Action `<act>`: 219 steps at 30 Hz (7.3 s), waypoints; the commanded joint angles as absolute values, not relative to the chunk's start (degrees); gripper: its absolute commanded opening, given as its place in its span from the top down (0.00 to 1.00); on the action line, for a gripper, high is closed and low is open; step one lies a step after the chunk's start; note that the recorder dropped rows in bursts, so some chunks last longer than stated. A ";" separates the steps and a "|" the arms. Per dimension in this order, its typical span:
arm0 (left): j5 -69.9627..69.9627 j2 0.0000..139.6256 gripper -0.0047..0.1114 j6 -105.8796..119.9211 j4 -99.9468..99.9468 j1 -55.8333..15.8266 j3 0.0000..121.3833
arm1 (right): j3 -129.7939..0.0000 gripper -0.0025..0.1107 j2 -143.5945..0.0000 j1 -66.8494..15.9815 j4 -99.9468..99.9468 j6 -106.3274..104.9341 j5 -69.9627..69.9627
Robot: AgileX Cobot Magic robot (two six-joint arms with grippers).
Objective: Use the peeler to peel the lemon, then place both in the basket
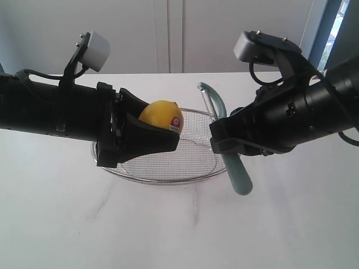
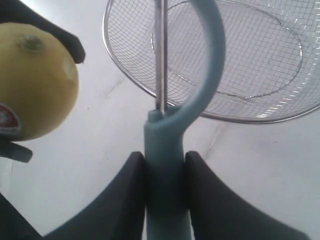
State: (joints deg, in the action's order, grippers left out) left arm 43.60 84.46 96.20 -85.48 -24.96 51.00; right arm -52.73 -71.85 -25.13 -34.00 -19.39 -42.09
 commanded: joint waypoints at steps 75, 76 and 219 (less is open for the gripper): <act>41.80 83.94 0.96 96.18 -84.81 -25.32 50.68 | -91.90 0.98 -119.46 -25.06 -14.38 -33.17 -48.16; 41.80 83.94 0.96 96.18 -84.81 -25.32 50.68 | -91.90 0.98 -119.58 -25.06 -14.38 -33.27 -48.16; 42.13 83.94 0.96 96.21 -82.44 -25.32 50.68 | -91.90 0.98 -104.17 -0.93 -8.98 -1.08 -69.96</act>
